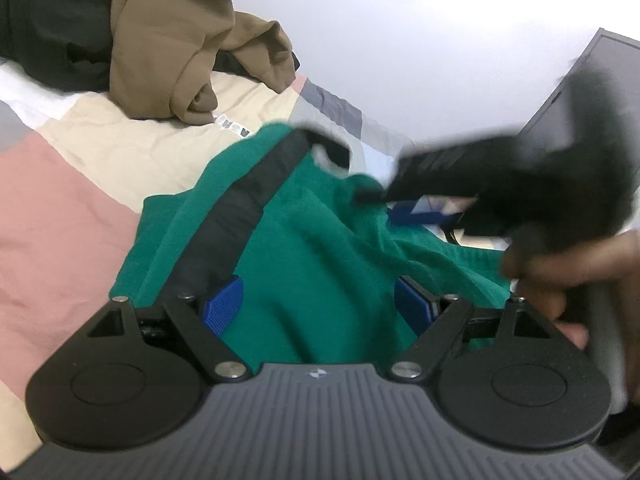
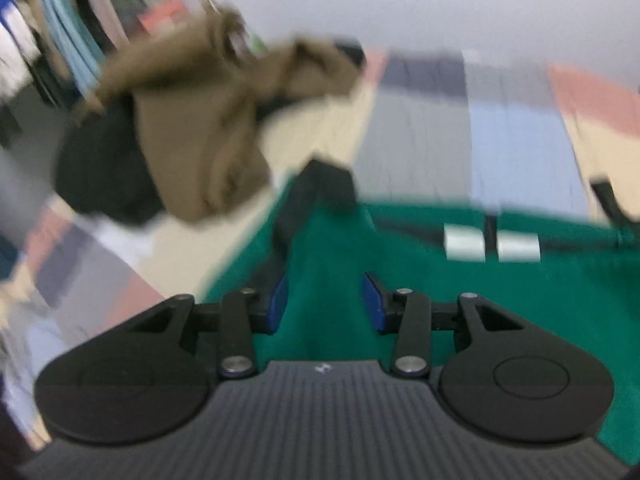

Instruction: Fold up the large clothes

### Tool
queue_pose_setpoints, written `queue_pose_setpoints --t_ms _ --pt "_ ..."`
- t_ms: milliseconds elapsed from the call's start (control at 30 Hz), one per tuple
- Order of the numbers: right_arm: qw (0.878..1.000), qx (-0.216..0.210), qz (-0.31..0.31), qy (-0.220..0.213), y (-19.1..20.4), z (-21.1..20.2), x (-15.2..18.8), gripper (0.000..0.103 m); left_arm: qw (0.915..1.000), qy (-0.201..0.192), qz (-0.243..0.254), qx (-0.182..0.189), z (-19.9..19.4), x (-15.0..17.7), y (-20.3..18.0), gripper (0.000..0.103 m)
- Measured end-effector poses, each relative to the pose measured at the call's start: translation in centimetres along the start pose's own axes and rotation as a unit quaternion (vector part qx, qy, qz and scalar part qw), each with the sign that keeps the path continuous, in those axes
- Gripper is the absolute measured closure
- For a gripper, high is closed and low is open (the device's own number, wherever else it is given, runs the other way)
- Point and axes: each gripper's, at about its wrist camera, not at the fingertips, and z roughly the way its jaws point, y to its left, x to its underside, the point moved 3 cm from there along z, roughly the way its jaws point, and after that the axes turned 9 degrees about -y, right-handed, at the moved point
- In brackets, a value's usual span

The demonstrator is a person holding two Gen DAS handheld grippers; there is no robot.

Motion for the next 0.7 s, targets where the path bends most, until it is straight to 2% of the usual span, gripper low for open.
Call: queue_pose_setpoints --t_ms 100,200,433,533,700 --pt "0.997 0.046 -0.008 0.055 -1.0 3.7 1.6 0.062 1.0 -0.003 0.001 -0.001 -0.2 0.0 0.1 0.017" --pt "0.995 0.069 0.023 0.073 -2.6 6.6 1.5 0.062 1.0 -0.006 -0.002 0.0 -0.1 0.0 0.3 0.017" --pt "0.993 0.1 0.016 0.065 -2.6 10.2 0.2 0.06 0.9999 -0.008 0.007 0.003 0.4 0.0 0.4 0.017" --pt "0.993 0.102 0.014 0.049 -2.4 9.3 0.0 0.061 0.9999 -0.002 0.016 -0.003 0.8 0.2 0.2 0.017" --pt "0.998 0.063 -0.001 -0.013 -1.5 2.5 0.8 0.061 0.9996 -0.004 0.028 -0.005 0.7 0.3 -0.3 0.017"
